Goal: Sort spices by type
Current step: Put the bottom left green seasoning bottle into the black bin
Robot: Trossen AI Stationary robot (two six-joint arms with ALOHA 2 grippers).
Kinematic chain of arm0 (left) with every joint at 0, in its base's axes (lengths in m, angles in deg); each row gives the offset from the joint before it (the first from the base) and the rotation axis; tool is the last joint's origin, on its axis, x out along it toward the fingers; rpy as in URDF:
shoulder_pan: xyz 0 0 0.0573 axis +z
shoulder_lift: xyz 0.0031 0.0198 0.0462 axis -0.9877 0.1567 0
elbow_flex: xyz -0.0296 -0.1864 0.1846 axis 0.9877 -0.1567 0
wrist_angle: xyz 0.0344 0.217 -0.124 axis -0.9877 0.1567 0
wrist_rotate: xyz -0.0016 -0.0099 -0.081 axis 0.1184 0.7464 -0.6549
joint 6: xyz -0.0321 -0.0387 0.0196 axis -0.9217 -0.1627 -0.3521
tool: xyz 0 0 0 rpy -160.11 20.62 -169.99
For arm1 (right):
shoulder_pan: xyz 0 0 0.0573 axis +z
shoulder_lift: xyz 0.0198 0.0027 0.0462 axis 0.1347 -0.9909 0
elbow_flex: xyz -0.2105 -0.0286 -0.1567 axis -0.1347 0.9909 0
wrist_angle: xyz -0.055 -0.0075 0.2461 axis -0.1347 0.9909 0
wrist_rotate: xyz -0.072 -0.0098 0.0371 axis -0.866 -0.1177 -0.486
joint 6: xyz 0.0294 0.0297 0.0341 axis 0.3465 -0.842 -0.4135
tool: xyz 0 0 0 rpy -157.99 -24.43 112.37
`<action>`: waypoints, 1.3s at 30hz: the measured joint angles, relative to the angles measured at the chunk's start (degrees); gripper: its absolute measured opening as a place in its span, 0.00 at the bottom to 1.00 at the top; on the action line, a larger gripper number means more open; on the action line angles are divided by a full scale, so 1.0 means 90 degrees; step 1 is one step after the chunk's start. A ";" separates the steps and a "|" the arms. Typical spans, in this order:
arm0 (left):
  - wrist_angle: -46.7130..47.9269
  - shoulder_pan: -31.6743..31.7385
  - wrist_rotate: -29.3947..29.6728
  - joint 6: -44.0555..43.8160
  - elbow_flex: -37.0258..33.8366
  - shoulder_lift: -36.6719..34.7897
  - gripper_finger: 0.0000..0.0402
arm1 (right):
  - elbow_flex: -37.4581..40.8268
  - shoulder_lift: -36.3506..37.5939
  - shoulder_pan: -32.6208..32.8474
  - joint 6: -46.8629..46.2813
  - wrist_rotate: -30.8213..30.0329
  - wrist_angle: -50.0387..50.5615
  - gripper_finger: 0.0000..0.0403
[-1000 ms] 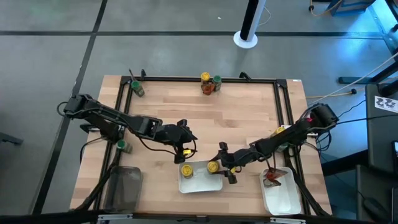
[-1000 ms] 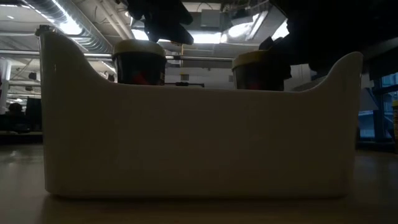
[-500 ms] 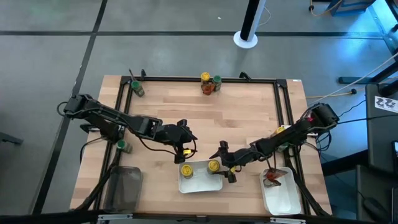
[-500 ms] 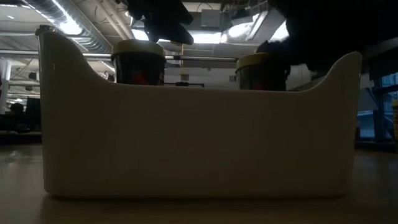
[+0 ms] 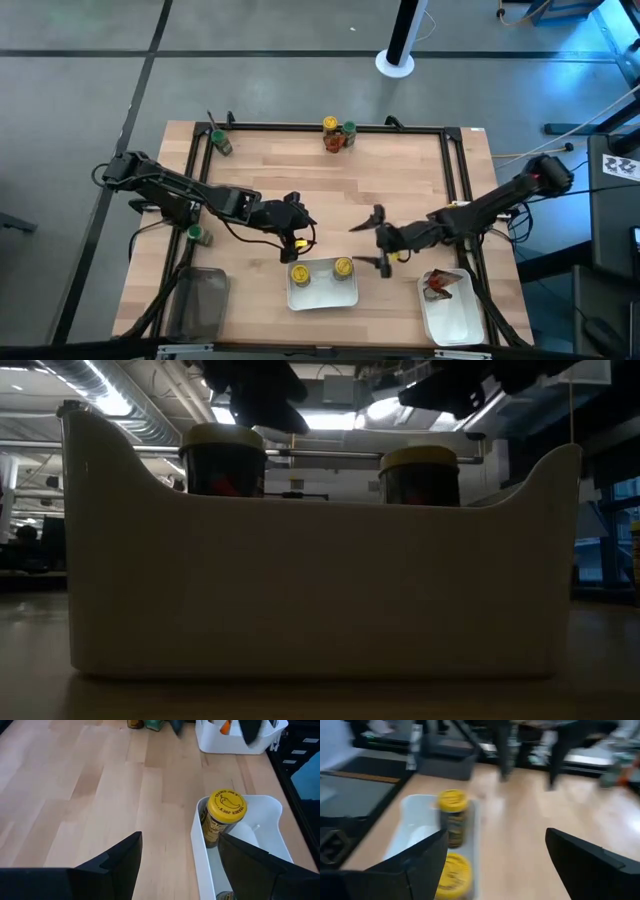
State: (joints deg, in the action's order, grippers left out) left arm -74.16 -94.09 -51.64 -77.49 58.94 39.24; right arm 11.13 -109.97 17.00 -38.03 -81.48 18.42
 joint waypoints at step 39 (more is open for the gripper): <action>0.8093 0.0228 -0.0136 -0.3117 0.1800 0.0000 0.58 | 0.0000 0.0470 -0.0001 0.0981 -0.2255 0.0470 0.82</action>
State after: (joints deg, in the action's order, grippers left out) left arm -1.32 -92.04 -52.86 -105.55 75.13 39.24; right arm 11.13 -105.73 16.99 -29.20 -101.78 22.66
